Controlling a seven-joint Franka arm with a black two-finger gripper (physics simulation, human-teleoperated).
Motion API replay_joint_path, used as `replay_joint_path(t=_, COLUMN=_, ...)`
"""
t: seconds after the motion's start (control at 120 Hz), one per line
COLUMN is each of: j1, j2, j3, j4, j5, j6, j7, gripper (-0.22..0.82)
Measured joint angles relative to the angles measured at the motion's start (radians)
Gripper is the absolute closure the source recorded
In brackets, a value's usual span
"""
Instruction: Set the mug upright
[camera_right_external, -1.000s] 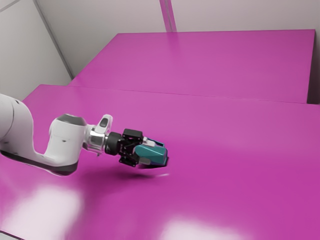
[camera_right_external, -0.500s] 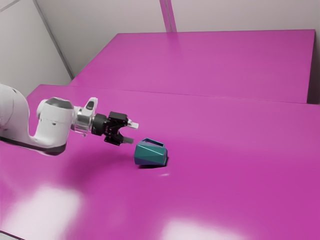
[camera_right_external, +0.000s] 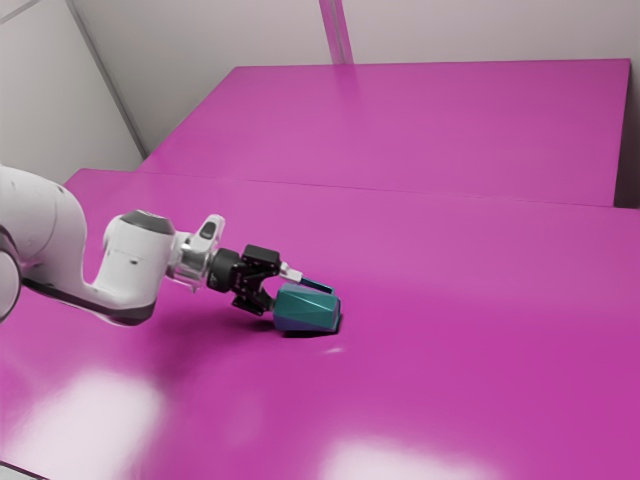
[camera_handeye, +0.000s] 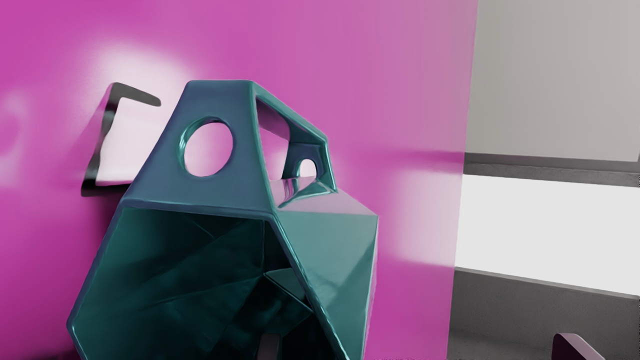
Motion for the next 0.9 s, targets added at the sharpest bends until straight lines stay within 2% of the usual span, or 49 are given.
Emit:
replay_joint_path(t=0.075, j1=-0.016, j2=0.001, j3=-0.001, j4=0.001, j5=-0.015, j6=0.0, j7=-0.001, gripper=0.05)
replay_joint_path(t=0.242, j1=-0.02, j2=0.0, j3=0.0, j4=0.001, j5=-0.029, j6=0.001, j7=-0.011, gripper=0.47)
replay_joint_path(t=0.375, j1=-0.026, j2=-0.002, j3=0.0, j4=0.001, j5=-0.033, j6=0.001, j7=-0.019, gripper=0.64)
replay_joint_path(t=0.5, j1=-0.028, j2=-0.001, j3=-0.001, j4=0.002, j5=-0.034, j6=0.003, j7=-0.026, gripper=0.72)
replay_joint_path(t=0.675, j1=-0.047, j2=-0.028, j3=-0.009, j4=0.022, j5=-0.012, j6=0.024, j7=-0.038, gripper=0.76)
replay_joint_path(t=0.9, j1=-0.06, j2=-0.124, j3=-0.012, j4=0.143, j5=0.226, j6=0.063, j7=-0.102, gripper=0.78)
